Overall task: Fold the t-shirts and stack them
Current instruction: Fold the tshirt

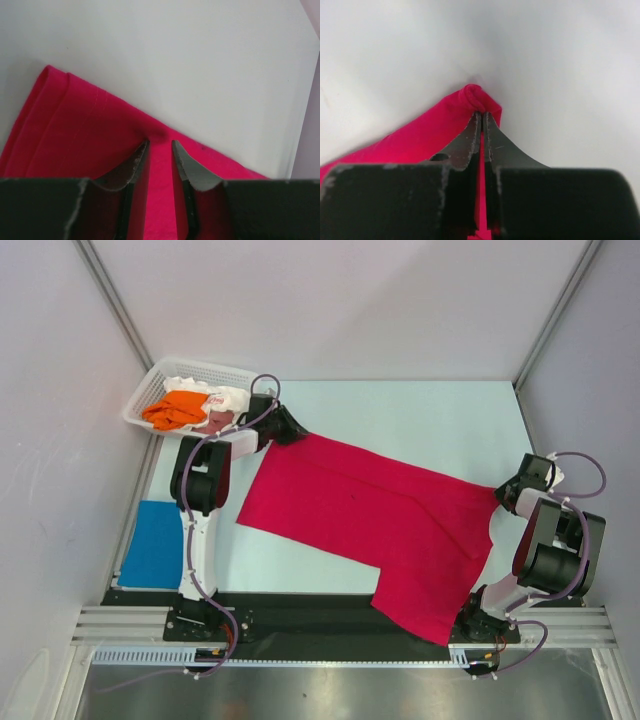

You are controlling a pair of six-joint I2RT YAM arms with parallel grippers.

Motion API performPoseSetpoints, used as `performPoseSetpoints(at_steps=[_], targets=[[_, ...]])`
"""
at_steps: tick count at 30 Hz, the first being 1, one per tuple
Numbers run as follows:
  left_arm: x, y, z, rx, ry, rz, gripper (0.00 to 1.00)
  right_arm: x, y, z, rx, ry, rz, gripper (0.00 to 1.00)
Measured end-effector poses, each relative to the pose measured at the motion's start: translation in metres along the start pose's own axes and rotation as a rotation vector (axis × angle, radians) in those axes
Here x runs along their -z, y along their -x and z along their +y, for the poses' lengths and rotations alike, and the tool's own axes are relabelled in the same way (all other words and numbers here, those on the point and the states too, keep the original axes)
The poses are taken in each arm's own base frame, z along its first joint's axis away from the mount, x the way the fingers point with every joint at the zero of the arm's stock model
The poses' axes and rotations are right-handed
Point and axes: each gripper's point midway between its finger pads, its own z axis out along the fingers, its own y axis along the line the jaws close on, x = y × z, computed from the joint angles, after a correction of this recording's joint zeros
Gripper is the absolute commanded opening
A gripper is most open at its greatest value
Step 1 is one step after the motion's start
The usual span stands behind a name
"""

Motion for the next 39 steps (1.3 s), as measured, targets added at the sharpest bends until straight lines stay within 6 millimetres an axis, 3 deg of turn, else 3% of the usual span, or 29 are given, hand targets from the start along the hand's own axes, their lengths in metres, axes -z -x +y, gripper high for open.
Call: performPoseSetpoints(at_steps=[6,21,30,39], targets=[[0.0,0.001,0.001,0.001,0.001,-0.002,0.29,-0.001,-0.001,-0.012,-0.029,-0.055,0.005,0.0],[-0.003,0.013,0.002,-0.057,-0.005,-0.015,0.37,-0.021,0.015,-0.001,-0.063,-0.053,0.016,0.01],[-0.011,0.024,0.001,-0.015,-0.029,-0.029,0.36,-0.05,0.039,0.022,-0.09,-0.023,0.027,0.03],[-0.038,0.047,-0.008,0.006,-0.077,-0.067,0.37,-0.083,0.067,0.053,-0.077,-0.003,0.048,0.06]])
